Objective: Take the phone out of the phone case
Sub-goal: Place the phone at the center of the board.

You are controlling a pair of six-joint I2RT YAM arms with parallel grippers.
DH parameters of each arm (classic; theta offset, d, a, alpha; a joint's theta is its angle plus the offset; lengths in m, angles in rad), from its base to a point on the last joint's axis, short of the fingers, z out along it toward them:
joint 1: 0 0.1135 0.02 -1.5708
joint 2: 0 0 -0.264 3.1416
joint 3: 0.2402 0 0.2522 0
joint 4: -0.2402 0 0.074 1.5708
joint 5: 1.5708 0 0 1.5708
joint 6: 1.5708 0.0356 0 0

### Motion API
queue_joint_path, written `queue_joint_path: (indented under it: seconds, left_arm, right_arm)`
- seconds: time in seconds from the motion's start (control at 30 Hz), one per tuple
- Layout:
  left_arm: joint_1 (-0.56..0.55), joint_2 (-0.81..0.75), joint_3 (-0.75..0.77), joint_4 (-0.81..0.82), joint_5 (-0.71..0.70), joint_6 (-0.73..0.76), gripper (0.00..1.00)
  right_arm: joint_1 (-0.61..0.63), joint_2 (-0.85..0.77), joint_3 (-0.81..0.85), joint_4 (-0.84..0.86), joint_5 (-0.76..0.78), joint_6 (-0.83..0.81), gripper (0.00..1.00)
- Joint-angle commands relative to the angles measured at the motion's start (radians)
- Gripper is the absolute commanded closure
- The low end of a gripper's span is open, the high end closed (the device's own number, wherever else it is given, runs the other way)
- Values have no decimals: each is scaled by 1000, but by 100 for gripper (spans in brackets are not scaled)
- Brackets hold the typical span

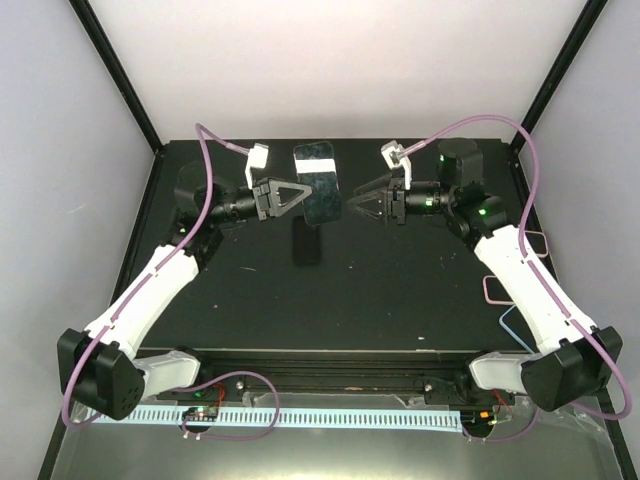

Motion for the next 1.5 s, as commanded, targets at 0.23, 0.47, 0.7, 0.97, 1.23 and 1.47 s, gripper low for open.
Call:
queue_joint_path:
  seconds: [0.23,0.47,0.7,0.97,1.23,1.47]
  left_arm:
    - [-57,-18,1,105,22,-6,98]
    - [-73,-11,2,112,25,-7,99]
    - [-79,0,2,112,25,-7,99]
    - [-87,14,4,107,15,-7,98]
    - [-87,14,12,51,-13,32,98]
    - [-22,-2,41,-111,-37,144,41]
  right_arm:
    - [-3,13,-18,206,-100,223,39]
    - [-2,49,-26,215,-94,231,46]
    - [5,64,-33,259,-109,262,62]
    - [16,73,-44,294,-119,294,76]
    - [16,75,-59,313,-116,326,97]
    - [-9,93,-80,276,-86,309,99]
